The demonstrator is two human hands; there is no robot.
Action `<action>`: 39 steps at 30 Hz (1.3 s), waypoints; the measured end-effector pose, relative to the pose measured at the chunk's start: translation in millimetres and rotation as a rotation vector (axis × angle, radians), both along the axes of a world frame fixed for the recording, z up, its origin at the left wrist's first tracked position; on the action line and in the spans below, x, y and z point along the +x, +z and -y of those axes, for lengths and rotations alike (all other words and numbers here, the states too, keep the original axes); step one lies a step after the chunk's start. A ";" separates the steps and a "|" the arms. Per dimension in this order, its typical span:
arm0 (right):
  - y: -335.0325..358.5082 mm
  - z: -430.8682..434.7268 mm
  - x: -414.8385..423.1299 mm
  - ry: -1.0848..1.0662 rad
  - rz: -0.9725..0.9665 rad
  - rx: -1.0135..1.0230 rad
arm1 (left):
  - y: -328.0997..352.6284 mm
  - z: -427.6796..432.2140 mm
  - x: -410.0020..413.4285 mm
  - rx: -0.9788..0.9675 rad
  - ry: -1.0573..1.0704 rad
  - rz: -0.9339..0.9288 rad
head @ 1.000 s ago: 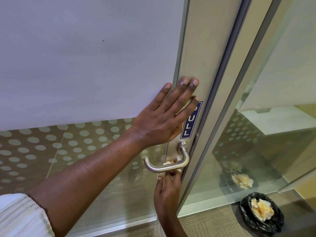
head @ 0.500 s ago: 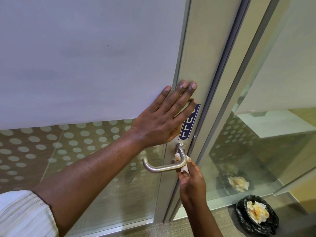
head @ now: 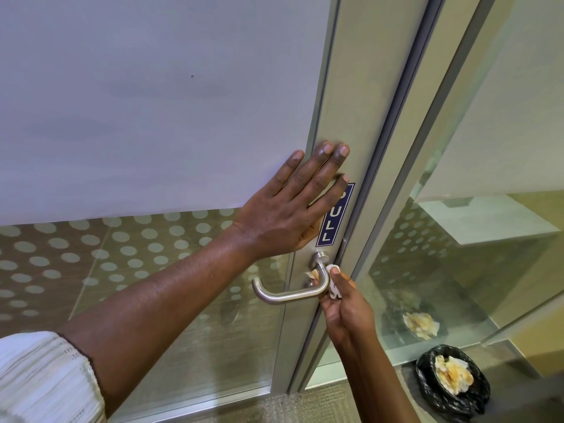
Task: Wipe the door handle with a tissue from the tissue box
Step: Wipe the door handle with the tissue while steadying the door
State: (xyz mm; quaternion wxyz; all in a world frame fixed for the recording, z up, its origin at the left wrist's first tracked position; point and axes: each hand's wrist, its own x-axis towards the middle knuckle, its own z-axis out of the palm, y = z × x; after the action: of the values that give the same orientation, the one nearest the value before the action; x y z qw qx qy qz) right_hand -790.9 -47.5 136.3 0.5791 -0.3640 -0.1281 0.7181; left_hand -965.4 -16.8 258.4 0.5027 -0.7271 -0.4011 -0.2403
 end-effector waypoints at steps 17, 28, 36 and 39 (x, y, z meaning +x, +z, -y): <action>-12.2 65.7 -72.9 0.270 -0.257 -0.148 | 0.4 -0.2 1.3 -0.015 -0.009 0.008; -16.4 47.9 -80.1 0.253 -0.305 -0.139 | -0.5 -0.3 0.0 -0.013 -0.013 0.008; -6.4 24.6 -79.8 0.474 -0.372 0.009 | 0.5 1.1 -1.1 -0.029 -0.019 0.010; -8.2 16.7 -72.8 0.488 -0.242 -0.004 | 0.2 0.3 -1.4 -0.025 -0.014 0.004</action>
State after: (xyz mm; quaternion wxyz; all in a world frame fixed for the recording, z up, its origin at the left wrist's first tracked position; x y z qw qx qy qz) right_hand -863.7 -64.2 128.1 0.3993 -0.2349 -0.1407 0.8750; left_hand -966.8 -17.1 258.5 0.4910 -0.7356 -0.4002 -0.2401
